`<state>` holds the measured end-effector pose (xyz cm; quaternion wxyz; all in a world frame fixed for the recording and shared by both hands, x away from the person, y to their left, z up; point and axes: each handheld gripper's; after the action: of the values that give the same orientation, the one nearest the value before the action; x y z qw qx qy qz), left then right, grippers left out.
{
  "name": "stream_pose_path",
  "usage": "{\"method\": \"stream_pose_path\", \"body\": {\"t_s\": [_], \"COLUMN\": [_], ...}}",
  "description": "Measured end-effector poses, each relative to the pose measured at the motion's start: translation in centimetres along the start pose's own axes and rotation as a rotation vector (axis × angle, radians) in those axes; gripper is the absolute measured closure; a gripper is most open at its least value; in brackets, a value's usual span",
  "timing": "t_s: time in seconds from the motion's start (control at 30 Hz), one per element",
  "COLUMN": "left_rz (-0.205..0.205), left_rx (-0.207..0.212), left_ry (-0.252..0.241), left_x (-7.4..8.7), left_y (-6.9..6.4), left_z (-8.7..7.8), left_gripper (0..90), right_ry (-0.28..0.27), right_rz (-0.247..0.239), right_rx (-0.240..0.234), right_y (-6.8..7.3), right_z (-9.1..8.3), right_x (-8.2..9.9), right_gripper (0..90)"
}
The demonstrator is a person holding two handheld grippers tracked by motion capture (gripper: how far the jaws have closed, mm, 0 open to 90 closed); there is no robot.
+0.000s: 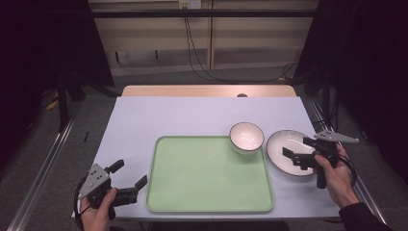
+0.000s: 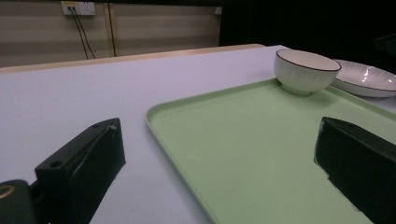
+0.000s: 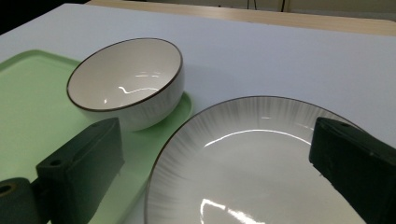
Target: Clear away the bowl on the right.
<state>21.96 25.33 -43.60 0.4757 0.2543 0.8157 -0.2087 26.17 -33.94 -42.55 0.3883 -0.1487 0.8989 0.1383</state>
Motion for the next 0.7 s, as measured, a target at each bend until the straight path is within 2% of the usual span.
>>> {"method": "stream_pose_path", "body": {"t_s": [0.2,0.23,0.27,0.4,0.53,0.7], "left_rz": [-0.004,-0.004,-0.004,-0.009,-0.009,-0.010], "left_rx": [0.001,-0.006,0.009,-0.008,-0.010,-0.009], "left_ry": [-0.002,-0.002,-0.003,0.004,0.007,0.008], "left_x": [0.0,0.0,0.0,0.1,0.1,0.1], "left_y": [0.0,0.0,0.0,0.1,0.0,0.0], "left_z": [0.0,0.0,0.0,0.0,0.0,0.0], "left_gripper": [1.7,1.7,1.7,1.8,1.8,1.7], "right_ry": [-0.031,-0.032,-0.036,-0.036,-0.059,-0.074], "right_rz": [0.016,0.014,0.013,-0.013,0.010,0.001], "right_rx": [0.003,0.007,0.005,0.008,0.020,0.025], "right_y": [0.8,1.0,1.1,1.6,1.9,2.2], "right_z": [-0.8,-0.8,-1.0,-1.8,-2.9,-3.8], "right_x": [1.4,1.7,2.0,2.9,4.1,5.3], "right_gripper": [2.7,2.7,2.6,2.3,2.3,1.7]}}
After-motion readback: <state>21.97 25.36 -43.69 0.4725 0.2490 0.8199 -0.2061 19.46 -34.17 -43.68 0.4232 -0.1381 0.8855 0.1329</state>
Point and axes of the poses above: each handheld gripper's, and its own axes: z roughly forward along the jaws, x roughly out of its underside, y roughly to its left, and after that the axes turned 11 degrees about y, right-handed
